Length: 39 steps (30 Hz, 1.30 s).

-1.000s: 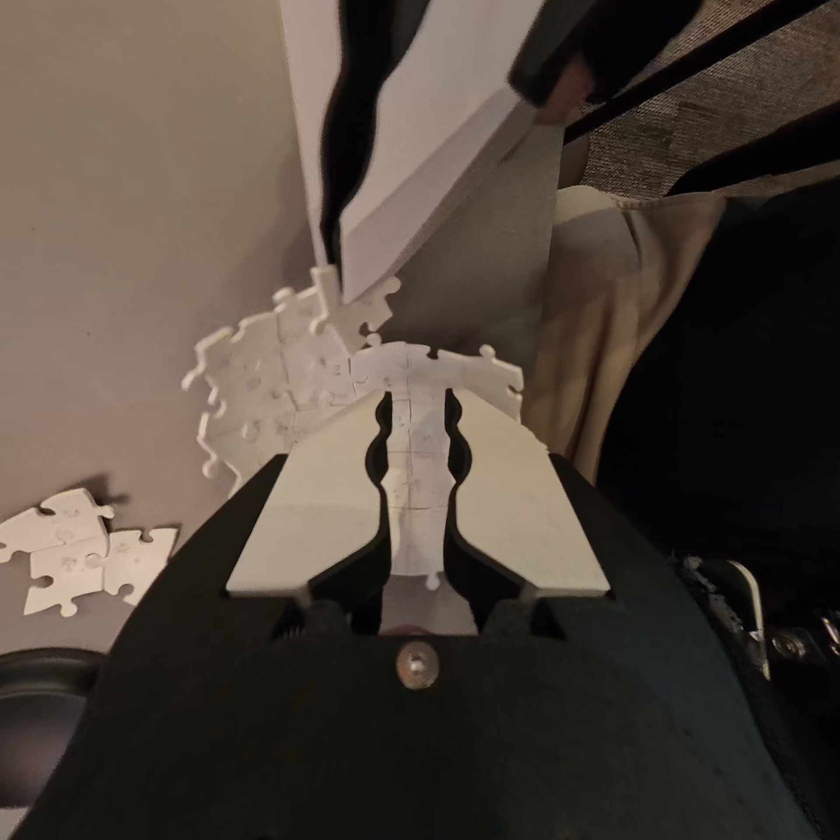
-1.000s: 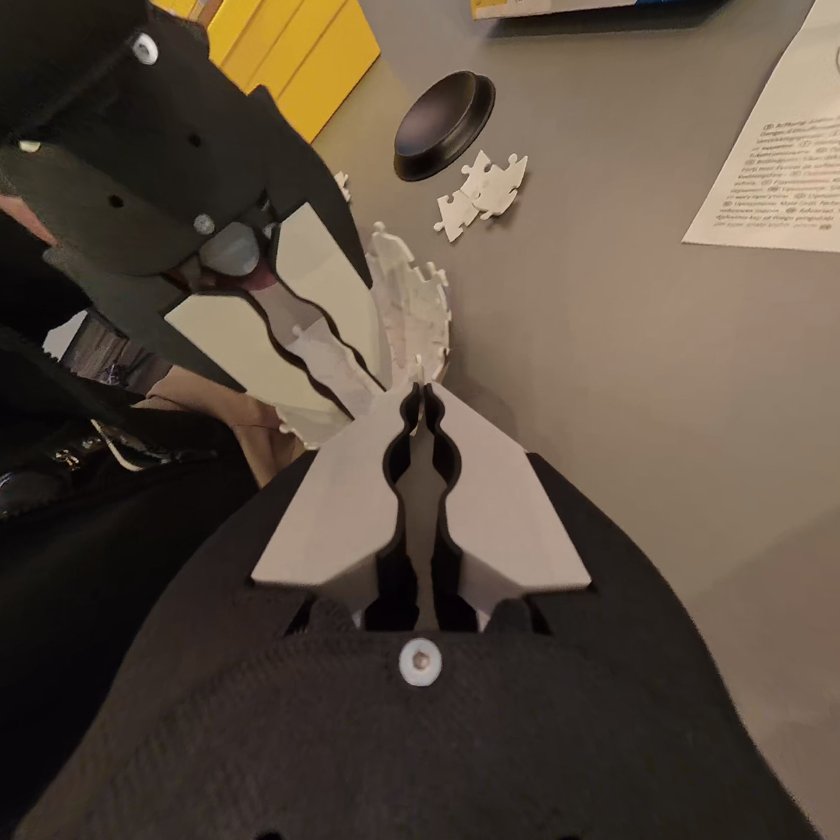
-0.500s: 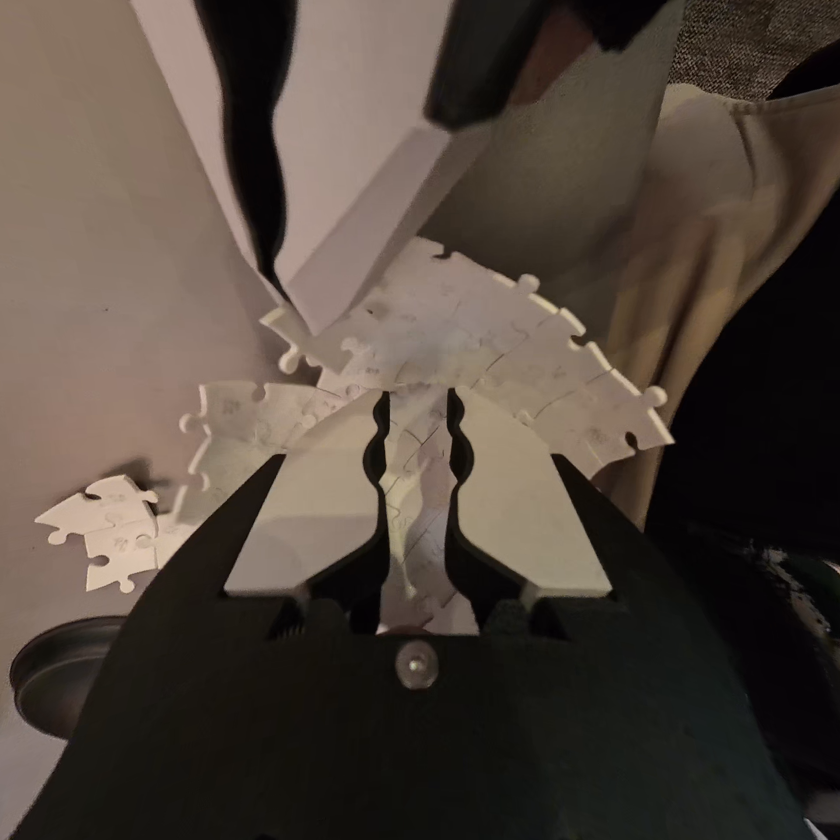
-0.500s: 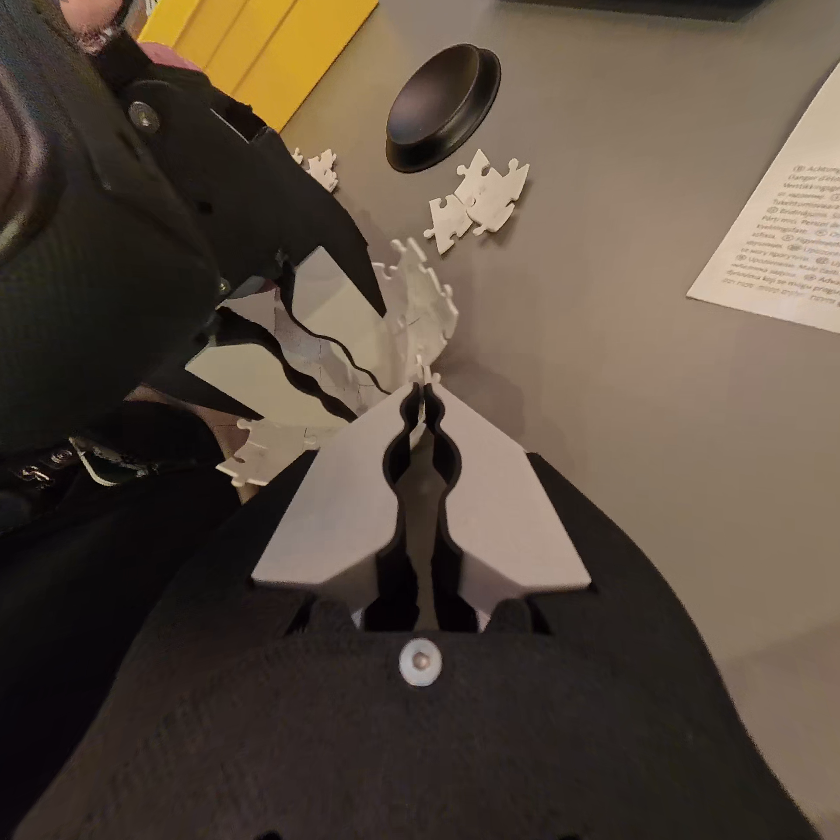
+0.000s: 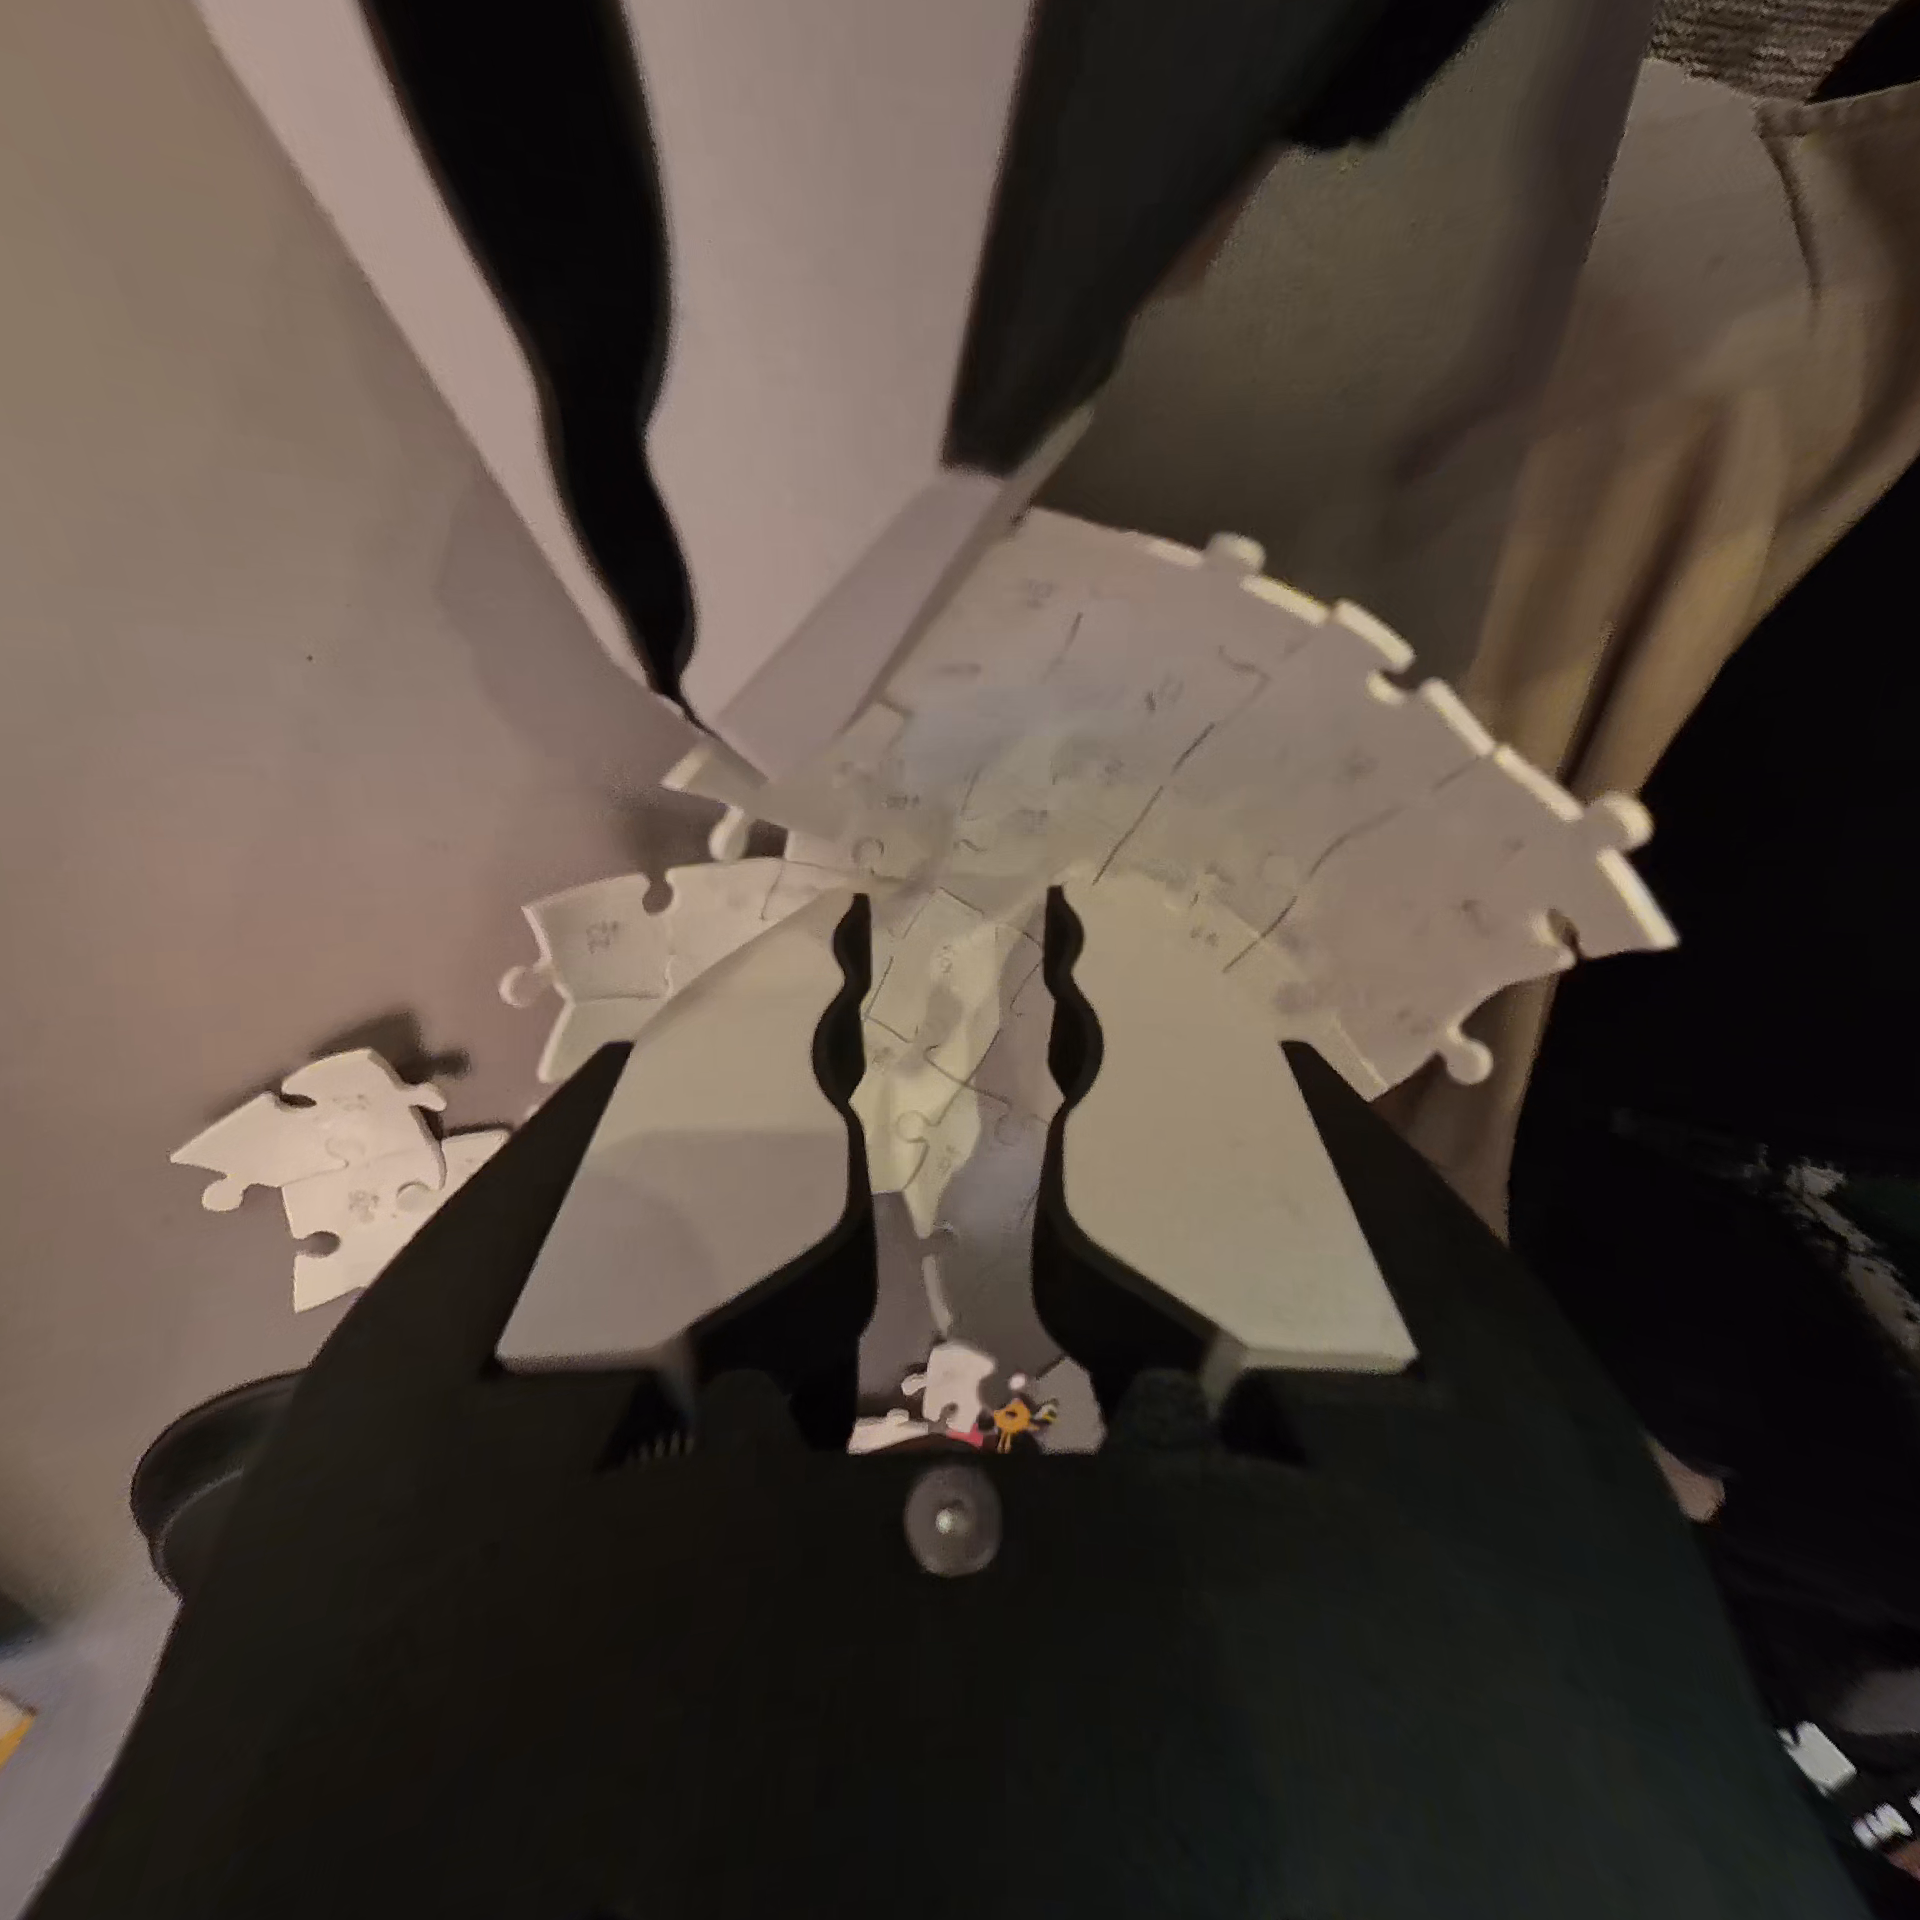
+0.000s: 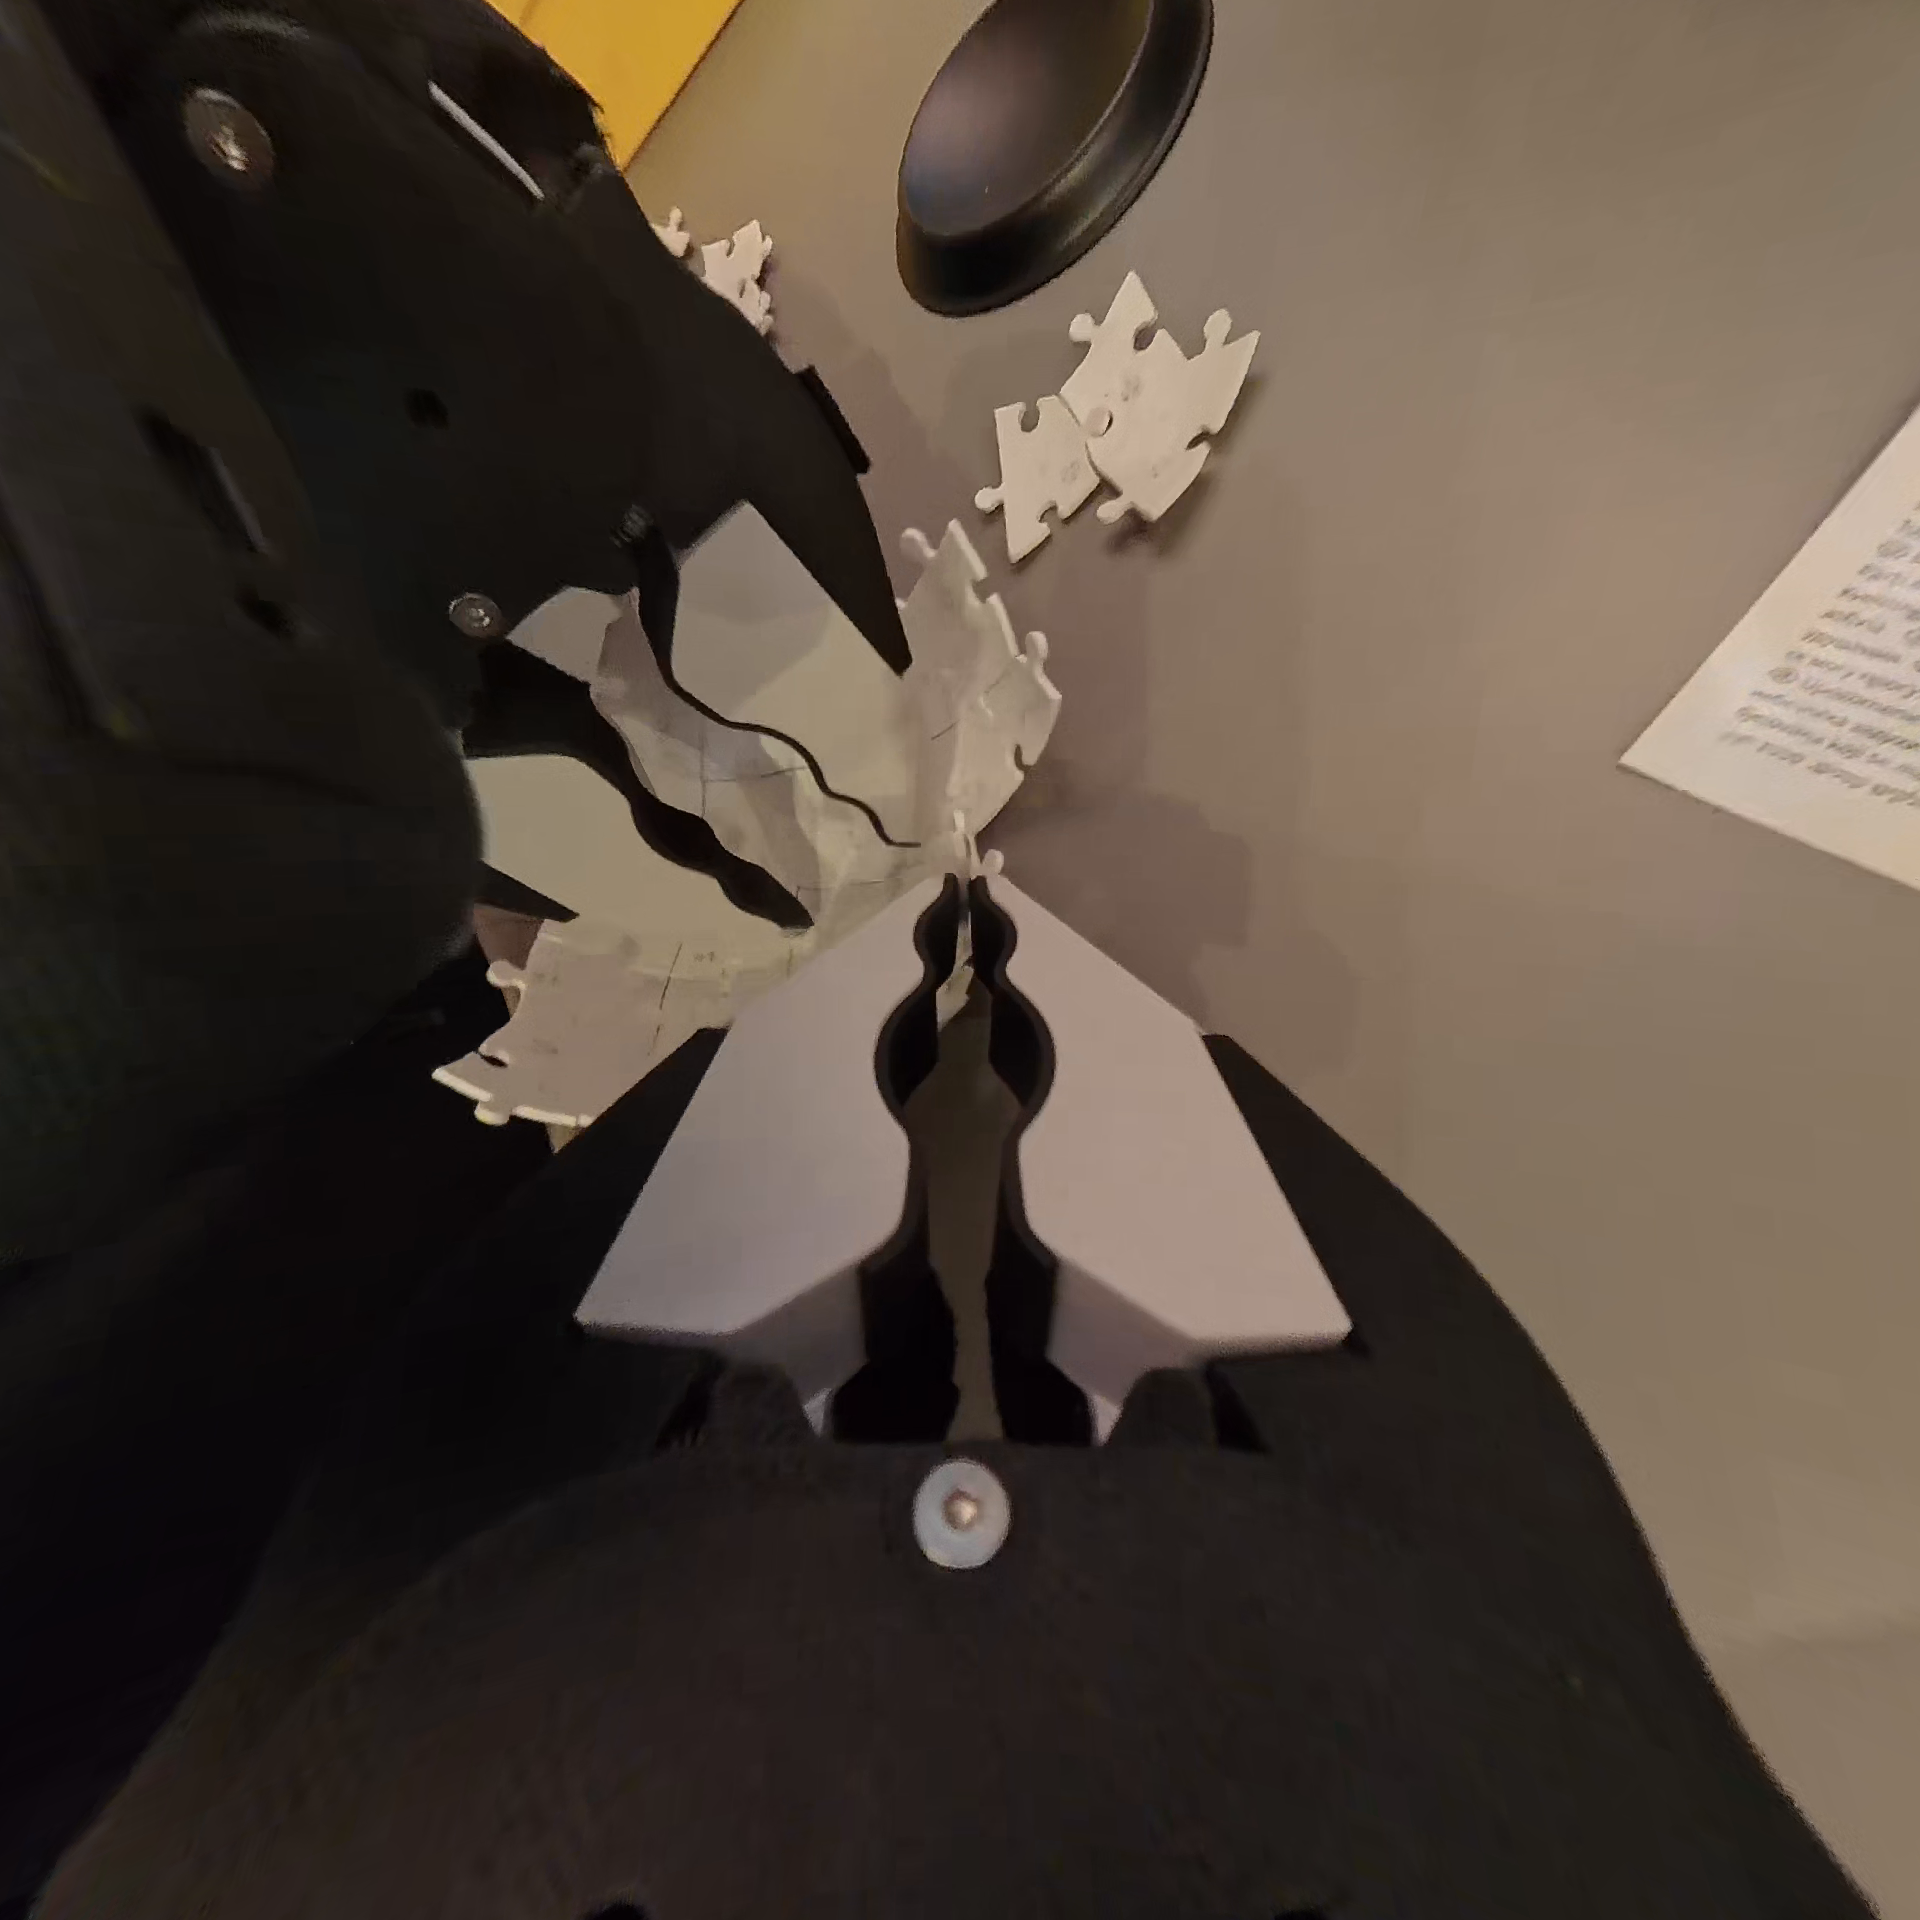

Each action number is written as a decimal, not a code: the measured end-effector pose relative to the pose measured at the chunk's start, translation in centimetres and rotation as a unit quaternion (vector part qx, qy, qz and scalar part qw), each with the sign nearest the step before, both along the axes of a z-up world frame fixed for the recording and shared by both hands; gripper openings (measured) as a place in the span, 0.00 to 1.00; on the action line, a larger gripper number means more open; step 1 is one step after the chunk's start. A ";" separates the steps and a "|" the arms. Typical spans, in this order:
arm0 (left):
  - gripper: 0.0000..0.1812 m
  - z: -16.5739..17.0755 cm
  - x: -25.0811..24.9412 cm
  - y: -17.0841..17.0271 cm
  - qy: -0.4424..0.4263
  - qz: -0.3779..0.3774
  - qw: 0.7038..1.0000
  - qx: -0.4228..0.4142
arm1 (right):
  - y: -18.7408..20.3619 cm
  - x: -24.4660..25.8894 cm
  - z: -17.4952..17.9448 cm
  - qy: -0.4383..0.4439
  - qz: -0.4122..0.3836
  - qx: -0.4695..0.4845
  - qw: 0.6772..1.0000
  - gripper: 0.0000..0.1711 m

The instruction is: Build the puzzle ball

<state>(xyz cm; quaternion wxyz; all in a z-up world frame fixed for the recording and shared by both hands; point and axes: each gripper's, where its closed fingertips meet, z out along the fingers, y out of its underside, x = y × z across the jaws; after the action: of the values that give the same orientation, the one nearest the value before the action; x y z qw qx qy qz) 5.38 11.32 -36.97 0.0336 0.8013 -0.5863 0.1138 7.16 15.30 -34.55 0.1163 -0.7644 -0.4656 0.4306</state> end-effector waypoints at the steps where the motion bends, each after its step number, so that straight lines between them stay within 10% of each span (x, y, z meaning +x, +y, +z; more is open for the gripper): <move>1: 0.17 0.0 0.0 0.0 0.001 -0.003 1.000 -0.007 | 0.3 0.0 0.1 -0.001 0.001 0.003 1.000 0.00; 18: 0.12 0.0 -0.5 0.5 -0.008 -0.050 0.998 -0.046 | 1.6 -1.9 -0.2 -0.023 0.179 -0.015 0.984 0.00; 39: 0.14 0.0 -1.3 2.1 0.003 -0.072 0.997 -0.010 | 2.5 -1.6 0.2 -0.018 0.195 -0.005 0.981 0.00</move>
<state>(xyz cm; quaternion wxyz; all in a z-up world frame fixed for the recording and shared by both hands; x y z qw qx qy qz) 4.13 13.47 -36.97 0.0518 0.7569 -0.6412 0.1149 5.54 17.77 -34.31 0.0182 -0.6672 -0.6056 0.4333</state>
